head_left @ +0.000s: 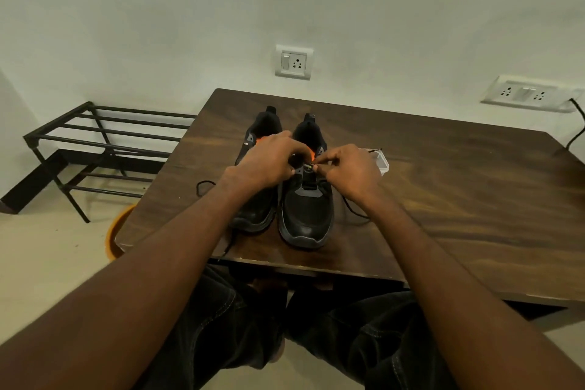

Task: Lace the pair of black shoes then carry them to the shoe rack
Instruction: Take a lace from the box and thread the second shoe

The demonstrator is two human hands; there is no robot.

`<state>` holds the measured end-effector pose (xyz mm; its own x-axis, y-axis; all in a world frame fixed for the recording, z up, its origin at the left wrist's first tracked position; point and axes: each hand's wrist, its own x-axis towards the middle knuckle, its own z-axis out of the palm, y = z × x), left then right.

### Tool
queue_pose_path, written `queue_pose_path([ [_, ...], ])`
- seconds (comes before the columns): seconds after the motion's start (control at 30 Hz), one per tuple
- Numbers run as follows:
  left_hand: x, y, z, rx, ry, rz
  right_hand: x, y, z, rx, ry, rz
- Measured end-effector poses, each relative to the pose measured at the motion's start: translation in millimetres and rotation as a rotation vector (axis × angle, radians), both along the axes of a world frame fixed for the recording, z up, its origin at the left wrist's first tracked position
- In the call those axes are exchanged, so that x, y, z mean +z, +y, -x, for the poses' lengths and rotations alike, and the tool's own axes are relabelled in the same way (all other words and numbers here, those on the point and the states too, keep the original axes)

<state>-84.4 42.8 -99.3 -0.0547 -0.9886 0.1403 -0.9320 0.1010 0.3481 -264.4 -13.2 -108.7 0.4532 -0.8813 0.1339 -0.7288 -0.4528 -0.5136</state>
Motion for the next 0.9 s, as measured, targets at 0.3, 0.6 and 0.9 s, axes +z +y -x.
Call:
queue_pose_path([
  [0.3,-3.2,-5.9,-0.1,0.011,0.119,-0.013,-6.3,1.8,-10.3,-0.025,0.15,0.118],
  [0.6,-5.6,-5.4,-3.1,0.019,0.168,-0.002,-32.5,-7.1,-18.6,-0.043,-0.218,-0.2],
  [0.9,-5.4,-4.9,-2.3,0.03,0.186,-0.001,-28.7,-15.2,-16.9,-0.038,-0.318,-0.415],
])
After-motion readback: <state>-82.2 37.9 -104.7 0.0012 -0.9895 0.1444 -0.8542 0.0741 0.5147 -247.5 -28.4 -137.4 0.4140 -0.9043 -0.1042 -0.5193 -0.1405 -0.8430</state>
